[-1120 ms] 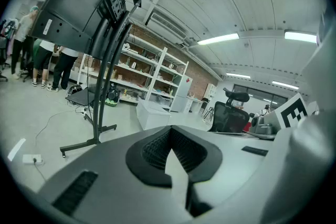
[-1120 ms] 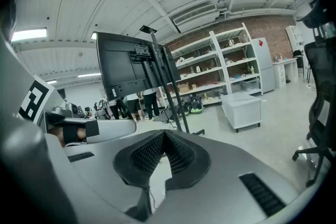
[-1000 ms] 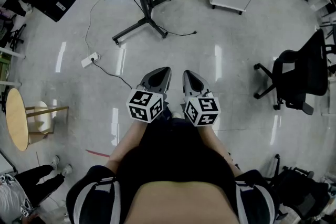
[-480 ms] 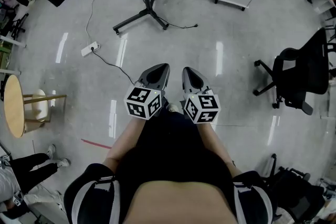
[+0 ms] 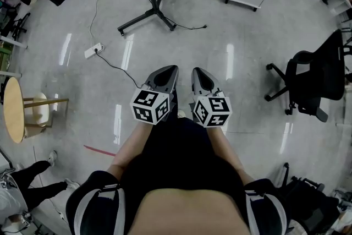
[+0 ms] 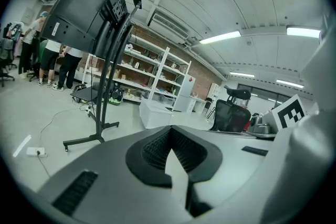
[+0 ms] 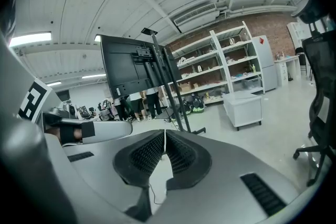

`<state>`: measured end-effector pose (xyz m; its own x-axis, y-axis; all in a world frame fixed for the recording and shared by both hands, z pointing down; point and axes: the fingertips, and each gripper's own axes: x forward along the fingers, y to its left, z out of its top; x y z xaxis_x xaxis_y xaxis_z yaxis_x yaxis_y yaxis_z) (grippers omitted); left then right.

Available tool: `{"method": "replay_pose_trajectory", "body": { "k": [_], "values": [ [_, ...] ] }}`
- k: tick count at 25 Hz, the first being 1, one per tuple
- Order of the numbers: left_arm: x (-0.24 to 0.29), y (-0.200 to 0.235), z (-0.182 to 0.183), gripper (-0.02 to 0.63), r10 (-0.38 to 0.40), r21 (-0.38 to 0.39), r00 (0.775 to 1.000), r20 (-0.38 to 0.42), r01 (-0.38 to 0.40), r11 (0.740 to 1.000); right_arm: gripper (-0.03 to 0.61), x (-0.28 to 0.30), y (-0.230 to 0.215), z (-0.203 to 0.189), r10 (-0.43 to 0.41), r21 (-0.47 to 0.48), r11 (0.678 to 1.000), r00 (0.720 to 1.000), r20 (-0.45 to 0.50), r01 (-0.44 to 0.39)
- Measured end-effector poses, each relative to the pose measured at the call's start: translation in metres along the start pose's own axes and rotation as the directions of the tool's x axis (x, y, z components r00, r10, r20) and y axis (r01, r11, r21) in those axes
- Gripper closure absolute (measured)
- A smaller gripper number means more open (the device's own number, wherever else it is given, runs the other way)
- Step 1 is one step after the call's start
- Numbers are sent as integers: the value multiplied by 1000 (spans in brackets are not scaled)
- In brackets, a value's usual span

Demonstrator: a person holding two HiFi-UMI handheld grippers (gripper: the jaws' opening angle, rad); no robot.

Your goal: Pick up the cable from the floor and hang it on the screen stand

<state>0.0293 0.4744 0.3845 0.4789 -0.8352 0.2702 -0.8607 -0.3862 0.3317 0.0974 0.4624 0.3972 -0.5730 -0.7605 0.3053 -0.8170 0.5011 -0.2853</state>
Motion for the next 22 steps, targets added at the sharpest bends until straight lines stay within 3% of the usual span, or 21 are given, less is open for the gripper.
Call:
{"method": "replay_pose_trajectory", "body": {
  "k": [10,22],
  "values": [
    [44,20,22,611,-30,13,1000,-5,30,999,555,42,-17,18,-17,10,1000,1000,4,16],
    [121,87,87,611,-80,10,997,-6,80,997,555,144,-40,82,-49,27,998,998,30,49]
  ]
}}
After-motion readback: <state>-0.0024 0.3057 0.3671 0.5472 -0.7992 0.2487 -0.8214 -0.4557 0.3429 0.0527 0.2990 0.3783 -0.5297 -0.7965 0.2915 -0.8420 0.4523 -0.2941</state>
